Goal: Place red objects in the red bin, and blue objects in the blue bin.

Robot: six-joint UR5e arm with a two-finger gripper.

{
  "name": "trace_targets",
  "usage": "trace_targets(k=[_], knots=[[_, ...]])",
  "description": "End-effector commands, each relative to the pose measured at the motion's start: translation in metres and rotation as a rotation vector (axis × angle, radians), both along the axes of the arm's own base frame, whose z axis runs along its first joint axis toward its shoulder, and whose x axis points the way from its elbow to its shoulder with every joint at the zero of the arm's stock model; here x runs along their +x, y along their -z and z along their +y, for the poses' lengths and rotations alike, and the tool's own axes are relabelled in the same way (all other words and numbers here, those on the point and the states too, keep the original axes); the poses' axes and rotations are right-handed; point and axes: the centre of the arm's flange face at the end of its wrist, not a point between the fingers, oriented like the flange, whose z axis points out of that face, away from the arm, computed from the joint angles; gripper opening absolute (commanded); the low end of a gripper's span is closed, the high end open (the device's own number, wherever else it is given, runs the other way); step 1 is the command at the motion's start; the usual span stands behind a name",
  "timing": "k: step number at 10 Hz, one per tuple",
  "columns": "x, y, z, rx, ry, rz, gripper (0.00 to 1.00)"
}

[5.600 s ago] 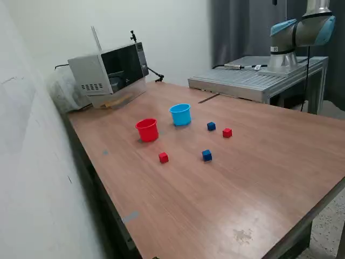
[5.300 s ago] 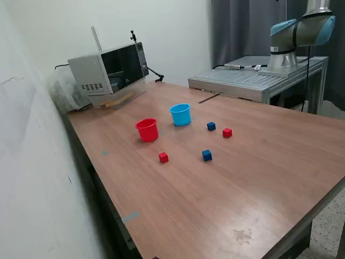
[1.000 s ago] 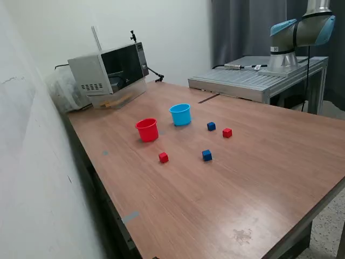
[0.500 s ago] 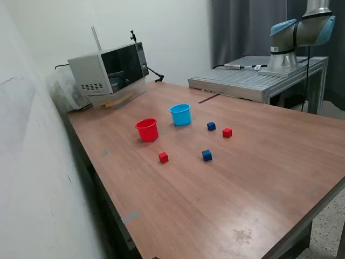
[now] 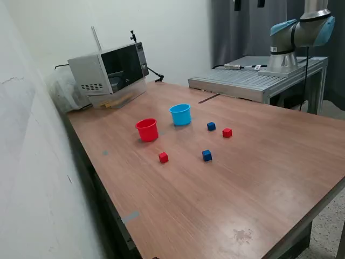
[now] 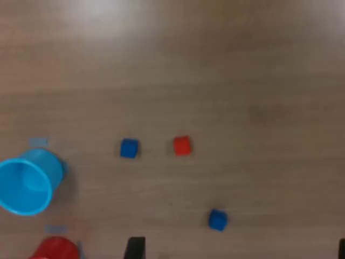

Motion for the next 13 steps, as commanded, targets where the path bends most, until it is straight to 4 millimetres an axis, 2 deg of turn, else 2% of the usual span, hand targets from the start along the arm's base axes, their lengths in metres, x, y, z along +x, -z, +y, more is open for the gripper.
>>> trace_targets(k=[1,2,3,4,5,6,9,13], knots=[[-0.046,0.070,0.035,0.001,0.084,-0.010,1.00],[-0.067,0.119,0.066,0.004,0.141,-0.034,1.00],[-0.080,0.159,0.092,0.007,0.187,-0.074,1.00],[-0.089,0.199,0.111,0.007,0.219,-0.096,1.00],[-0.092,0.227,0.125,0.008,0.242,-0.125,1.00],[-0.090,0.247,0.127,0.009,0.245,-0.139,1.00],[-0.083,0.259,0.121,0.004,0.236,-0.121,1.00],[-0.081,0.294,0.120,0.000,0.232,-0.109,1.00]])
